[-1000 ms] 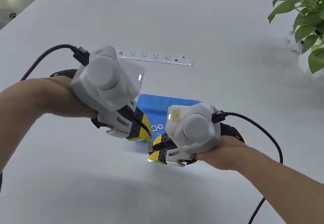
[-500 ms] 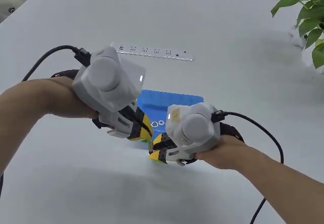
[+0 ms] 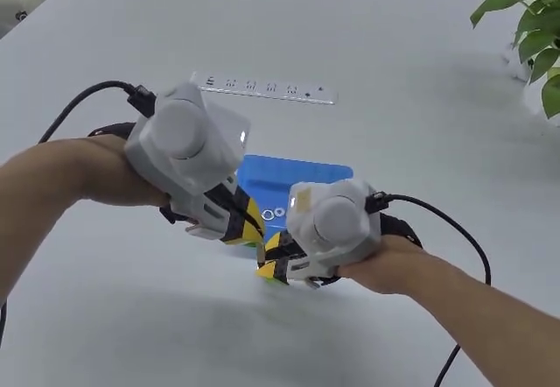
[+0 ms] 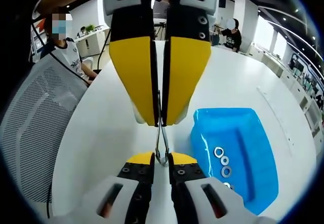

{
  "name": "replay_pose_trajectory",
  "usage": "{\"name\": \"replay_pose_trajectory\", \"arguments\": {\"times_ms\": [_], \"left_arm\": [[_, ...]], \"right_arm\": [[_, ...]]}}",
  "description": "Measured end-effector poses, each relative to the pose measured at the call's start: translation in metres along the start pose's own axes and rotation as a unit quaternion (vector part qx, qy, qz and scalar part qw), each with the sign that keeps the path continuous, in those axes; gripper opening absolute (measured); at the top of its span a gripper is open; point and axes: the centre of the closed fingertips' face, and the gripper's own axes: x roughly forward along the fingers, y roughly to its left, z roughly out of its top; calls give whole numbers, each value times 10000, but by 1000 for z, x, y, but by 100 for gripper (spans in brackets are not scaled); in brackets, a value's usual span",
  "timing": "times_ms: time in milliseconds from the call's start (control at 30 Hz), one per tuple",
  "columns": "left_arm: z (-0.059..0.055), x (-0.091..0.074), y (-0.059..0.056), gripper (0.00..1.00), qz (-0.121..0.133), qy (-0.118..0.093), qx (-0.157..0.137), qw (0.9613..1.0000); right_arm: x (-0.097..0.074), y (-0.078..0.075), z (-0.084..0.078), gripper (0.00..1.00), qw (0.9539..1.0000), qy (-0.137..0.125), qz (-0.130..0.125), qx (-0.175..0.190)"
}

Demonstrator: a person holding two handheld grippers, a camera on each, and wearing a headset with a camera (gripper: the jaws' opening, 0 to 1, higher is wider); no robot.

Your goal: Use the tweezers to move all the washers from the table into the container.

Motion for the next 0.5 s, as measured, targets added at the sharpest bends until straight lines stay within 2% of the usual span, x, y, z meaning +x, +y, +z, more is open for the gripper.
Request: {"name": "replay_pose_trajectory", "arguments": {"times_ms": [367, 500], "left_arm": [[-3, 0, 6, 5, -11, 22, -32, 10000], [-1, 1, 7, 5, -30, 27, -30, 10000]], "right_arm": [[-2, -1, 1, 16, 10000, -16, 0, 13], [-5, -3, 4, 16, 9999, -96, -51, 62]]}}
